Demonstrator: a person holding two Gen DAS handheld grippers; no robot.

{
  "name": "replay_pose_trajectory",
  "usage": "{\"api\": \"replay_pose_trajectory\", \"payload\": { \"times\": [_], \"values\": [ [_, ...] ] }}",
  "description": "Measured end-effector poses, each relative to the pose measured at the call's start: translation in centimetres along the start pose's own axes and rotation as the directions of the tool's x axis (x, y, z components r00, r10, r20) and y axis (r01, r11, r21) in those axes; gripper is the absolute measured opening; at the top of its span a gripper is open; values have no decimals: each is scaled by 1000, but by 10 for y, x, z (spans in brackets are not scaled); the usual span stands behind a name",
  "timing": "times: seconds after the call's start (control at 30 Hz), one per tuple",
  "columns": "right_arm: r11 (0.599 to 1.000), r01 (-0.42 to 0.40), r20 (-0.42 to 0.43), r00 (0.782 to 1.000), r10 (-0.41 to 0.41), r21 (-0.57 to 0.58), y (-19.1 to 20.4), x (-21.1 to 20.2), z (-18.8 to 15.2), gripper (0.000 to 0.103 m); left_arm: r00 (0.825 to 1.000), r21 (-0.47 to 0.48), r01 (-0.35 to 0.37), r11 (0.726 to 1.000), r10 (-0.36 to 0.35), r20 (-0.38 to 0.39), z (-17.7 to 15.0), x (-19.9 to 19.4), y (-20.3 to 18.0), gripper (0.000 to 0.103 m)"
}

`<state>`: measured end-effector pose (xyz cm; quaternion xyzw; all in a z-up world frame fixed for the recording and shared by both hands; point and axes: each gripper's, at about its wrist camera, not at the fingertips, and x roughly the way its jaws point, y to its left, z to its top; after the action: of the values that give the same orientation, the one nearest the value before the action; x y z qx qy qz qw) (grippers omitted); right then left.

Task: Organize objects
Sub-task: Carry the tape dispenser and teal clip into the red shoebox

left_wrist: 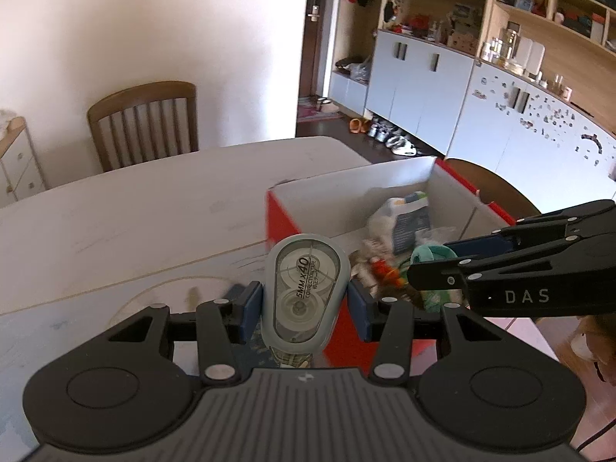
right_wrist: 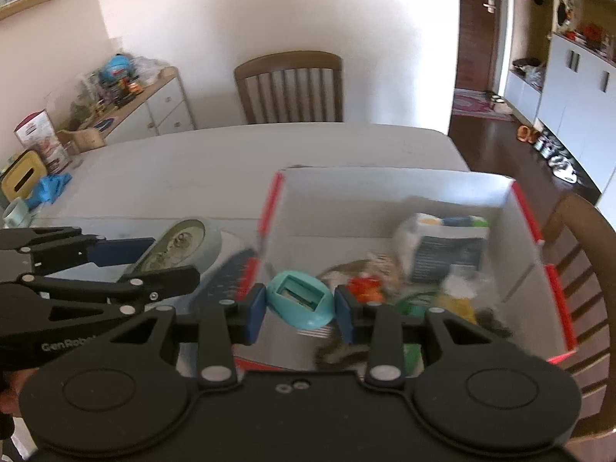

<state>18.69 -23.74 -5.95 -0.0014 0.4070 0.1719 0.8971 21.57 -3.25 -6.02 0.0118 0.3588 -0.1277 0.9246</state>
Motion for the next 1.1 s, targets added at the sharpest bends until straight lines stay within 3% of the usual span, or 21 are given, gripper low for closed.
{"api": "replay_pose_trajectory", "payload": {
  "times": [0.5,0.8,1.1],
  "values": [
    [992,126,-36,992,-125,29,-107,24,-13,37,997,72,15,997,-10,-76,31,81,-73,47],
    [993,119,-69,991,-119,-2,-122,47,-20,37,984,111,3,994,16,-175,26,127,-87,47],
    [994,108,-104,989,-109,-13,-127,57,-24,38,971,122,-1,993,30,-236,18,142,-91,47]
  ]
}}
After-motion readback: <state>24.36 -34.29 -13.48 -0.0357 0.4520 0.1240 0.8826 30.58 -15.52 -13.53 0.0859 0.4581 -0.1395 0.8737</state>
